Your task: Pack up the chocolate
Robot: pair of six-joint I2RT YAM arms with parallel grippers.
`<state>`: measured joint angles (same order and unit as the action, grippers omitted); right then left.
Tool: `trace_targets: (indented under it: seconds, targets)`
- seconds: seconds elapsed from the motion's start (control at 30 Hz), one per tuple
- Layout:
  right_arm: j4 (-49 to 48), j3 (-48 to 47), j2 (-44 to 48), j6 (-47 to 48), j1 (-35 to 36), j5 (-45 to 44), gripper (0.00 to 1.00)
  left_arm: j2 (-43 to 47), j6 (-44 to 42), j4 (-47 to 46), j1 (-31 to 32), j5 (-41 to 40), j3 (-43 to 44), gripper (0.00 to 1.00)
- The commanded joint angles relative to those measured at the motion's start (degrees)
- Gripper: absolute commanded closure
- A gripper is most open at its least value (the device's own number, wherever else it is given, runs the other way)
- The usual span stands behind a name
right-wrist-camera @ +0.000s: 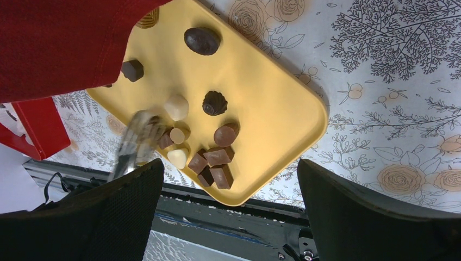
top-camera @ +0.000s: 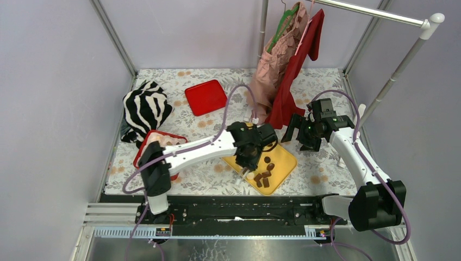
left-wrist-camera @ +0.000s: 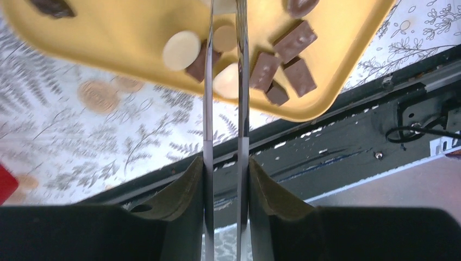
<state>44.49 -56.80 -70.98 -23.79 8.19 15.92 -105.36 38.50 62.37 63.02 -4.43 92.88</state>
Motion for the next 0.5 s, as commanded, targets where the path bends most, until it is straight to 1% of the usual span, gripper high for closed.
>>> trace_targets:
  seconds: [0.0,0.13,0.17,0.3,0.4,0.47]
  targets:
    - [0.50,-1.11,-0.02,0.17,-0.12,-0.60,0.00,10.13,6.89,9.31,-3.51,-5.23,-1.90,1.00]
    - [0.73,-1.09,-0.27,0.12,-0.20,-0.55,0.00,21.85,15.38,14.83,-12.54,-7.54,-10.38,1.00]
    - [0.92,-1.23,-0.40,0.12,-0.20,-0.40,0.00,26.24,16.89,16.23,-15.24,-8.05,-12.24,1.00]
    - [1.44,-2.52,-1.10,0.40,-0.14,-0.21,0.00,36.40,20.45,20.55,-26.84,-8.09,-17.33,1.00]
    - [1.23,-3.20,-2.36,0.53,-0.12,-0.08,0.00,40.92,22.61,21.13,-30.75,-5.80,-21.35,1.00]
    - [0.77,-3.52,-3.07,0.57,-0.11,0.58,0.00,42.44,24.93,21.14,-31.62,-4.53,-23.98,1.00]
